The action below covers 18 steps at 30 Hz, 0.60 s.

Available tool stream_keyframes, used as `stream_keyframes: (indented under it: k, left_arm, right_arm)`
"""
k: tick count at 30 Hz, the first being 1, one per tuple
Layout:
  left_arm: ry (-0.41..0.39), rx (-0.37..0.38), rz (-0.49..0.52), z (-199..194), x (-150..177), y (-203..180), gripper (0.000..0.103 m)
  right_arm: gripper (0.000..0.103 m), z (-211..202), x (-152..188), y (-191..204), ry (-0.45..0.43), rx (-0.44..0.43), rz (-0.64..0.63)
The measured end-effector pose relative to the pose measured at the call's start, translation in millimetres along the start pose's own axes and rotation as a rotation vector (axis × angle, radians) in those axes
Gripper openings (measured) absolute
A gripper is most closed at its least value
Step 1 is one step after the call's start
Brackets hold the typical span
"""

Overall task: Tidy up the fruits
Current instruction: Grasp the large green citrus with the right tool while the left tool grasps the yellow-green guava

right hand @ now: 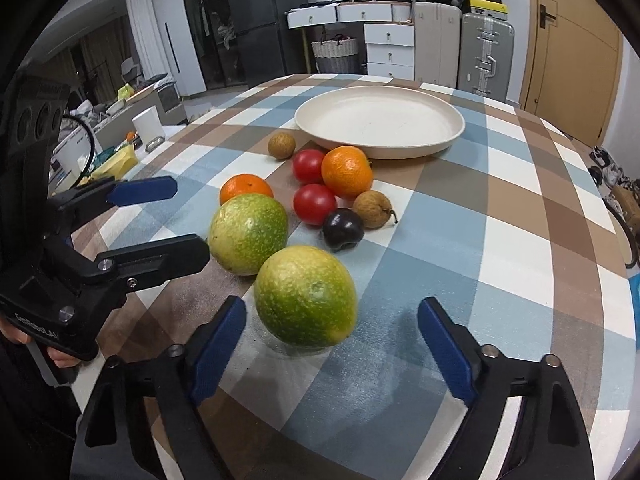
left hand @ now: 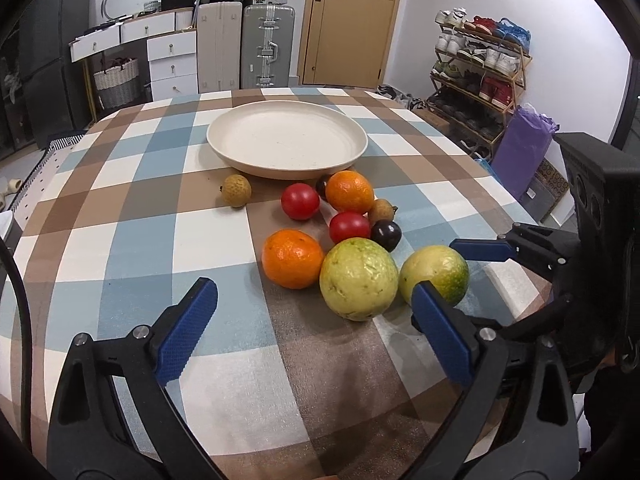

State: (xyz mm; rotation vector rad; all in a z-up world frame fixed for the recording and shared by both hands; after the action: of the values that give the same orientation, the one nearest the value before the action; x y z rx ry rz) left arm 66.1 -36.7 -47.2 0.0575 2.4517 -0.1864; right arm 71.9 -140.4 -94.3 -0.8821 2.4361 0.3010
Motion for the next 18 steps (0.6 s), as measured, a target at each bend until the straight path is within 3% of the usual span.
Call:
stream_keyframes:
  k: [8,14,18]
  left_arm:
    - [0.021,0.027,-0.011,1.0,-3.5,-3.4,0.097]
    - [0.047,0.055,-0.029,6.2,-1.1,-6.7,0.092]
    - [0.077,0.06,-0.04,13.0,-0.2,-10.0,0.081]
  right_arm:
    - [0.051,0.9,-1.6,6.5,-0.001,-0.01,-0.035]
    - [0.05,-8.4,-0.6,3.4,-0.042,-0.009,-0.016]
    - [0.05,-13.5,1.0,-3.6,-0.062,-0.007,0.019]
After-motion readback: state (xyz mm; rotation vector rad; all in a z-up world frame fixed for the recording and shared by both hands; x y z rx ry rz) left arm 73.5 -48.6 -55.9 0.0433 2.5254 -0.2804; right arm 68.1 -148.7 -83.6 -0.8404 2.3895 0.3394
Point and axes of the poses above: each gripper's, at about its wrist camera, not at the fingertips, and z roughly the way its jaws point, y to its left, x to its underside, the point moved 4 cm from there along z, roughly the way its jaws point, and after that the axes turned 7 degrees about y, right-handed, at the moved point
